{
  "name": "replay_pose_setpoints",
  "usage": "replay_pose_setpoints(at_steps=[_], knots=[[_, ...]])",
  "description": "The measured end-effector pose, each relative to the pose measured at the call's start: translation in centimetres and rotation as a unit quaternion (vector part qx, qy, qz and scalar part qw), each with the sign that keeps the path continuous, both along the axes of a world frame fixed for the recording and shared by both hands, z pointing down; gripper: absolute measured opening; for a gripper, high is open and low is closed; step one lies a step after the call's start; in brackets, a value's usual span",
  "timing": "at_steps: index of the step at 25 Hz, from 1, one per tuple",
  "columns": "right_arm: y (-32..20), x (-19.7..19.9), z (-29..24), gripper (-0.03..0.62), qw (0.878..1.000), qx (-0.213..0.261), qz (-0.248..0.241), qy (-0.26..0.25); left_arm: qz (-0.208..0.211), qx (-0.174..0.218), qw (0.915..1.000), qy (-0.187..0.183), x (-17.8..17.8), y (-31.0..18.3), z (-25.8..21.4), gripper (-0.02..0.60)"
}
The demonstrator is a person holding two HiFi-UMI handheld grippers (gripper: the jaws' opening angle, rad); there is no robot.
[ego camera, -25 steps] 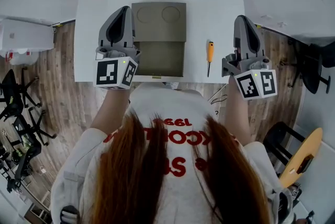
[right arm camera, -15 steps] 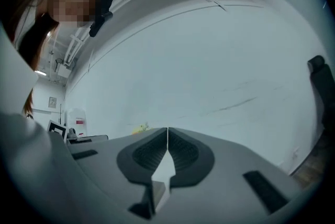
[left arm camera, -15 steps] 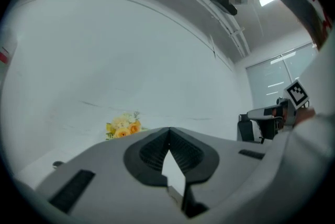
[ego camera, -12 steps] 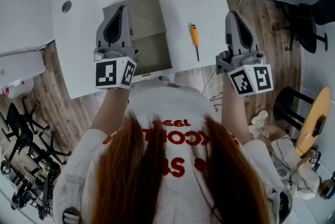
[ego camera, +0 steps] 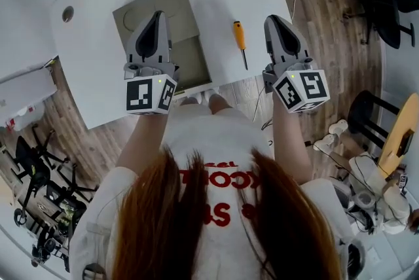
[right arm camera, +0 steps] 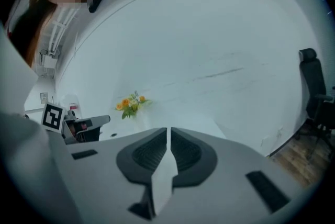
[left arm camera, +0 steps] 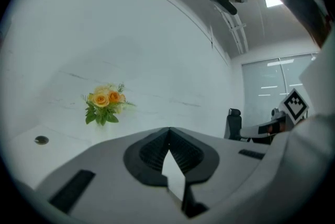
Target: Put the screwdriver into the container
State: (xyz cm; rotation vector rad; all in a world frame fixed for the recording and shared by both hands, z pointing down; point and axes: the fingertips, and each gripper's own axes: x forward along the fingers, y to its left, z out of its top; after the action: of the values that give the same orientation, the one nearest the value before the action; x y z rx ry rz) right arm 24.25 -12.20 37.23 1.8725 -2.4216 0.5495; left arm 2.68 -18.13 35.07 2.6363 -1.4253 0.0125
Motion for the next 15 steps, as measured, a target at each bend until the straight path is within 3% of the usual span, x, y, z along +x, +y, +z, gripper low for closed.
replay_pose_setpoints(at_steps=[2, 7, 15], knots=[[-0.2, -0.4, 2.6, 0.018, 0.999, -0.031, -0.006, 0.007, 0.001, -0.01, 0.9999, -0.005, 0.1, 0.0, 1.1, 0.006], [-0.2, -2.5, 8.9, 0.107, 0.993, -0.112, -0.026, 0.035, 0.002, -0.032, 0.9994, -0.015, -0.9, 0.7, 3.0, 0.006], [-0.1, -5.0, 15.8, 0.153, 0.969, -0.201, -0.075, 0.122, 0.001, -0.055, 0.9982, -0.024, -1.6, 1.0, 3.8, 0.006]])
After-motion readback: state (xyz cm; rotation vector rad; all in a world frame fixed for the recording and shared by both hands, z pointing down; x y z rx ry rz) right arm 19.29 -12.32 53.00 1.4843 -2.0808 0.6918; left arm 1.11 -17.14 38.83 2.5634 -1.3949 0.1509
